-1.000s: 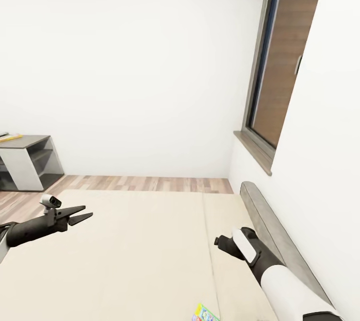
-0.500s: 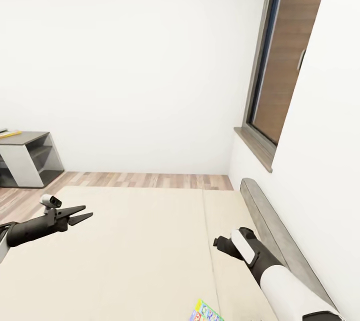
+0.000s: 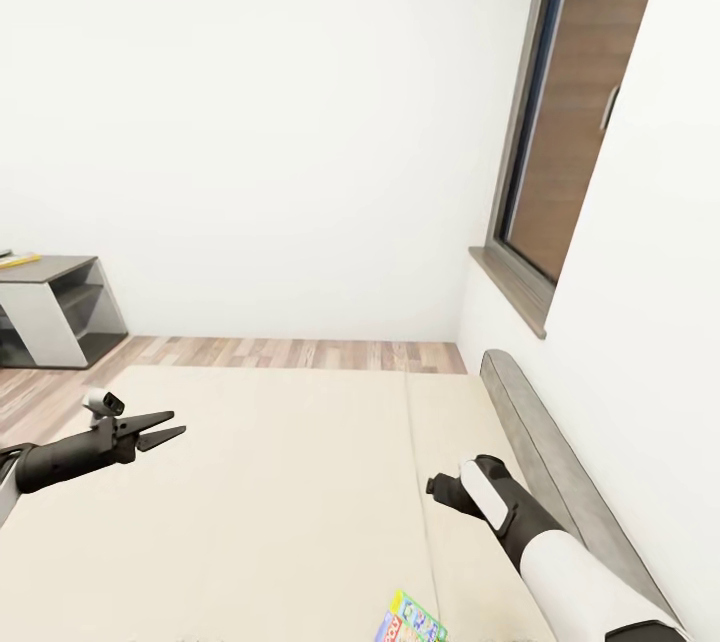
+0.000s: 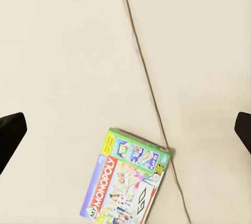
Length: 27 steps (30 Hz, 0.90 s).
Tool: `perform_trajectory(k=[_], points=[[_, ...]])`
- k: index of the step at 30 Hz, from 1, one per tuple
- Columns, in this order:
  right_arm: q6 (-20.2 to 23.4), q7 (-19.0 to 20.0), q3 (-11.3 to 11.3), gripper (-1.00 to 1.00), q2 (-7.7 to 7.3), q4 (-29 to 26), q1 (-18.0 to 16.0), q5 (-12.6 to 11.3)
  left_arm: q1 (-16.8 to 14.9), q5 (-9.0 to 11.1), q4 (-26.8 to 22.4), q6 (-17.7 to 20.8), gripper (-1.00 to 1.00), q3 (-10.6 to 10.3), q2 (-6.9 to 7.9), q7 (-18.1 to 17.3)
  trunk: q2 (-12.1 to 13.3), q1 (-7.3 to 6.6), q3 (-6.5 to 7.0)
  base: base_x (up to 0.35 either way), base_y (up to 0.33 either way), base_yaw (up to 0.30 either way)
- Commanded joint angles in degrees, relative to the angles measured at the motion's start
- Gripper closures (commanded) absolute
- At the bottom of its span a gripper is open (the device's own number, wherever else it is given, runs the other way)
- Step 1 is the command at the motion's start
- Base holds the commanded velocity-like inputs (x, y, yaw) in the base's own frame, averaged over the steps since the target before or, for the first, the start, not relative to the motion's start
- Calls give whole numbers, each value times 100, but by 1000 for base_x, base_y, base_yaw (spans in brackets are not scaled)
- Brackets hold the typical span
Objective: Put all the toys in the child's room - the three board games (two on the bed and one on the table), the two jigsaw puzzles on the table, and the tennis ball on the table - inside the toy box on the table in the child's room.
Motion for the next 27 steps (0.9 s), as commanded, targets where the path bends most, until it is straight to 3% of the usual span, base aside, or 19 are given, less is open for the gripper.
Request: perform_trajectory(k=[1,27], points=[[10,-55,30,-100,-6,-8,-5,-61,-5,2,-1,61,-100,-2,2,-18,-14,4,-23,0,0,0],[10,-49,22,-100,37,-15,-5,-61,-5,1,-1,61,-100,7,2,-10,-14,4,-270,0,0,0]])
